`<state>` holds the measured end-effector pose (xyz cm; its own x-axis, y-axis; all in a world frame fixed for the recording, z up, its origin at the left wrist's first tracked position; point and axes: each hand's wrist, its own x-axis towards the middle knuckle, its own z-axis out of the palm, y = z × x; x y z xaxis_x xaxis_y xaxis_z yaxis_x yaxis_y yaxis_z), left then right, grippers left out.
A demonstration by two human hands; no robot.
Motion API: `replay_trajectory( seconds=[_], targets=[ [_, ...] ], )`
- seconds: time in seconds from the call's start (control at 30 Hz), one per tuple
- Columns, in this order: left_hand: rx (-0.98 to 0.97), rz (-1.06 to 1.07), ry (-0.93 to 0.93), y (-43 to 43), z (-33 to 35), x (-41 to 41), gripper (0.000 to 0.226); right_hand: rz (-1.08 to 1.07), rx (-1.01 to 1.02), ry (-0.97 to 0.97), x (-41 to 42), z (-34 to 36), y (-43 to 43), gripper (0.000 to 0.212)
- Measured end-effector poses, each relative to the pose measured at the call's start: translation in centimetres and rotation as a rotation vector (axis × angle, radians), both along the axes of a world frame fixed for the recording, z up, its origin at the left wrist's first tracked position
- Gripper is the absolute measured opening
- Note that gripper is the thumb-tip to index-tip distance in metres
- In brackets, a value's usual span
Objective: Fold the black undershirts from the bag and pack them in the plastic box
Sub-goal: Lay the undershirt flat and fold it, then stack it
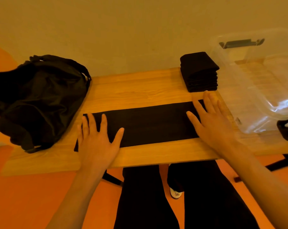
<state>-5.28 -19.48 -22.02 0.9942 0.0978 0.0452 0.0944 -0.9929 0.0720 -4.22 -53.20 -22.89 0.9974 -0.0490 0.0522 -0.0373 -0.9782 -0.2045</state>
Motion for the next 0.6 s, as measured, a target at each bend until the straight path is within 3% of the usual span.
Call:
replay_trajectory(
  seconds=[0.07, 0.17, 0.3, 0.43, 0.6],
  targets=[
    [-0.098, -0.169, -0.077, -3.4, 1.1, 0.5, 0.081, -0.049, 0.051, -0.107, -2.1, -0.1, 0.5, 0.072],
    [-0.253, -0.600, 0.045, -9.8, 2.3, 3.1, 0.065, -0.064, 0.073, -0.008, -4.5, -1.0, 0.7, 0.077],
    [-0.178, -1.032, 0.209, -16.7, 2.0, 7.5, 0.057, -0.047, -0.056, -0.008, -5.7, -1.7, 0.1, 0.077],
    [0.024, -1.119, 0.236, -19.7, 0.3, 9.7, 0.061, -0.083, -0.097, -0.022, -6.2, -2.0, 0.0, 0.077],
    [0.071, -1.103, 0.134, -19.9, -0.6, 10.1, 0.073, -0.080, -0.105, -0.014, -6.2, -1.8, 0.0, 0.077]
  ],
)
